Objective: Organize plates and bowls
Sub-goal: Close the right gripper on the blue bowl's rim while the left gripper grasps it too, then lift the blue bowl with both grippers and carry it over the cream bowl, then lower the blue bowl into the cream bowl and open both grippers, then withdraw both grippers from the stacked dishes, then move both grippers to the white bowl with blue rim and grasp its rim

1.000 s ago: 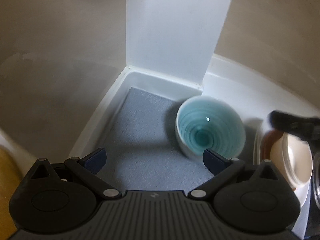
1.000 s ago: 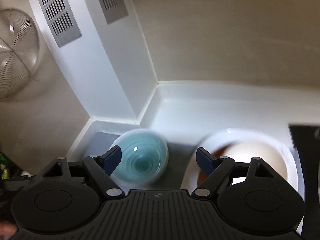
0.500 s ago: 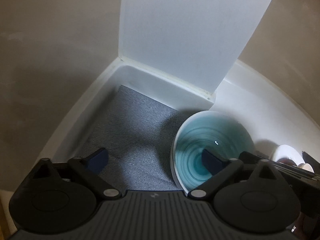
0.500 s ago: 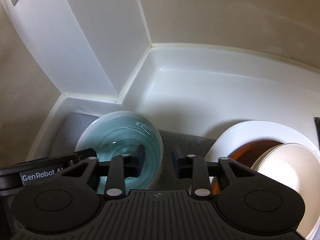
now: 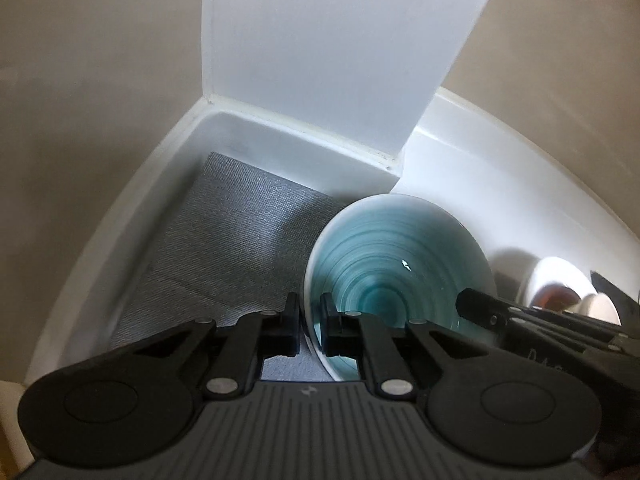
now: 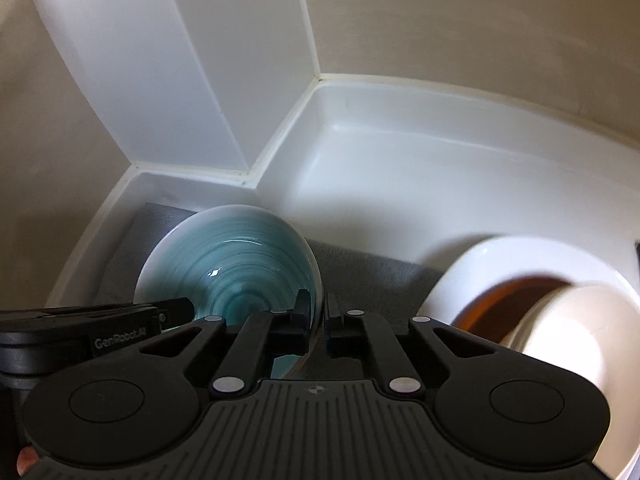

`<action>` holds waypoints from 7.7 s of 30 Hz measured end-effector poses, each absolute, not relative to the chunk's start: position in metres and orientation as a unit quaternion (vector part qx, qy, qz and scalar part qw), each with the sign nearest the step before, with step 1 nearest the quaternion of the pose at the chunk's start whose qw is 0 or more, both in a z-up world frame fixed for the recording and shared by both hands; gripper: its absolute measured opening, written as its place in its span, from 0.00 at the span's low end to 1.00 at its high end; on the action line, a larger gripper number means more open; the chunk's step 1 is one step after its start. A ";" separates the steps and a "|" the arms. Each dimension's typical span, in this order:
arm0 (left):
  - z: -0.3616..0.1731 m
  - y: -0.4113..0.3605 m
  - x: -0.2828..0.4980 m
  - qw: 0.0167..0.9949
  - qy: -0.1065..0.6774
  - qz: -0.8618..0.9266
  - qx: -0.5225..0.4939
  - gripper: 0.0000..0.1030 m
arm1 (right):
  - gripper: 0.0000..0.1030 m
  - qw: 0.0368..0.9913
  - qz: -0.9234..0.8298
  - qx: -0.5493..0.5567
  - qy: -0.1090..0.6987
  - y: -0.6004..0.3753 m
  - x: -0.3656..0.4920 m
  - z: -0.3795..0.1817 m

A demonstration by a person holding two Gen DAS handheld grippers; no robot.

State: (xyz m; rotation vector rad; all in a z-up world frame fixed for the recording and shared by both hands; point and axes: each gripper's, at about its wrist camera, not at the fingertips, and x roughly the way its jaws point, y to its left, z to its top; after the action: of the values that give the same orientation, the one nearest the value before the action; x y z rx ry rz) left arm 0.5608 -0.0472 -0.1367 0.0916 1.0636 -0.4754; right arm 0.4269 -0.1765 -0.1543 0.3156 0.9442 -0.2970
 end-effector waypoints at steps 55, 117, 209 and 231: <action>-0.094 -0.222 0.441 0.768 0.454 -0.404 0.200 0.10 | 0.08 0.848 -0.304 0.238 0.363 -0.277 0.253 -0.107; -0.033 -0.092 0.323 0.826 0.359 -0.379 0.214 1.00 | 0.78 0.894 -0.307 0.211 0.249 -0.164 0.113 -0.060; -0.165 0.030 0.393 0.789 0.529 -0.242 0.199 1.00 | 0.83 0.843 -0.197 0.130 0.484 -0.078 0.223 -0.175; -0.149 0.006 0.390 0.758 0.535 -0.324 0.186 0.23 | 0.12 0.870 -0.132 0.088 0.466 -0.053 0.227 -0.163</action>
State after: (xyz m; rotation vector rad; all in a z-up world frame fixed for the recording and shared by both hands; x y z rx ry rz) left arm 0.3904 0.0065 -0.1488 0.4057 1.1664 -0.7059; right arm 0.2270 -0.0534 -0.1633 0.1835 0.9743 -0.2765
